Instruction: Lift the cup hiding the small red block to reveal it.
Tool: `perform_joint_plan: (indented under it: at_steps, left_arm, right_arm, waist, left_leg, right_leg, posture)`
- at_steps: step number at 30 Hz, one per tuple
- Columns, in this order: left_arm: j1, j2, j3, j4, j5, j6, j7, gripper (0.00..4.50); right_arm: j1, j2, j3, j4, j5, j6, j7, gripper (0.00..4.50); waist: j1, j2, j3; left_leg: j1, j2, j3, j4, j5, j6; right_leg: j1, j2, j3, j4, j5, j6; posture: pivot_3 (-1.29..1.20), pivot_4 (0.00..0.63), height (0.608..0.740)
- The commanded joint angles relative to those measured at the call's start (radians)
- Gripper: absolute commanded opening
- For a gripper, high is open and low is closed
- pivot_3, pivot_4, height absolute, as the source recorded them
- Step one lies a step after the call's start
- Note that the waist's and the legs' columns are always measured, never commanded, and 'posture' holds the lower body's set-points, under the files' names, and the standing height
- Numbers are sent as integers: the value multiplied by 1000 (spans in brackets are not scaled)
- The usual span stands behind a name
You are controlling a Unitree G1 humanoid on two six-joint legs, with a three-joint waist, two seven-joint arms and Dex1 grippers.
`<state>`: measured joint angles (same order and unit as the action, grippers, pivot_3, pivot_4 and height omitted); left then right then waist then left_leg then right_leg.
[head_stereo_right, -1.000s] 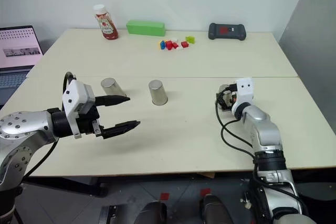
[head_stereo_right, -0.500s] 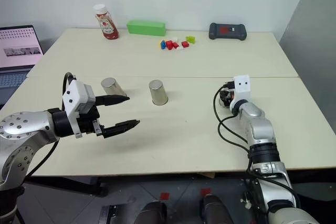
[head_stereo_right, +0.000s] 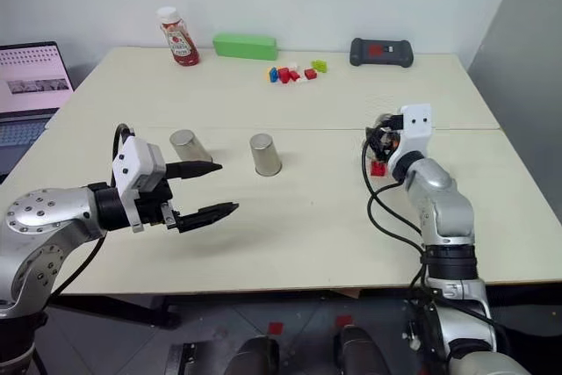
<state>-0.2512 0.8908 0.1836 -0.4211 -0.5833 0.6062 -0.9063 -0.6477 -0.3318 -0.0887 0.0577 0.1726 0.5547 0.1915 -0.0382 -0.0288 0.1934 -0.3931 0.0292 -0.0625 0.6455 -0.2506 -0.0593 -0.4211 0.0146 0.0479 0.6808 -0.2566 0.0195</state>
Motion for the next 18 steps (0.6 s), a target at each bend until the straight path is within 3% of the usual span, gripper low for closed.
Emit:
perform_joint_plan:
  at_steps: [1,7,18]
  left_arm:
    - [-26,-11,-15,-5,6,-19,-4,4500]
    - [-54,-23,-40,11,14,-24,-6,4500]
    - [-65,-30,-52,1,10,-20,-12,4500]
  right_arm:
    - [3,-48,35,-24,-102,6,-47,2633]
    - [10,-19,28,23,-152,31,-121,2633]
    - [-4,84,-107,144,-124,74,-282,2633]
  waist:
    - [-1,0,0]
    - [-7,0,0]
    - [-12,0,0]
  left_leg:
    - [0,0,0,0,0,0]
    - [0,0,0,0,0,0]
    - [0,0,0,0,0,0]
  right_leg:
    - [0,0,0,0,0,0]
    - [0,0,0,0,0,0]
    - [0,0,0,0,1,-1]
  posture:
    - [0,150,740]
    - [0,150,740]
    - [0,150,740]
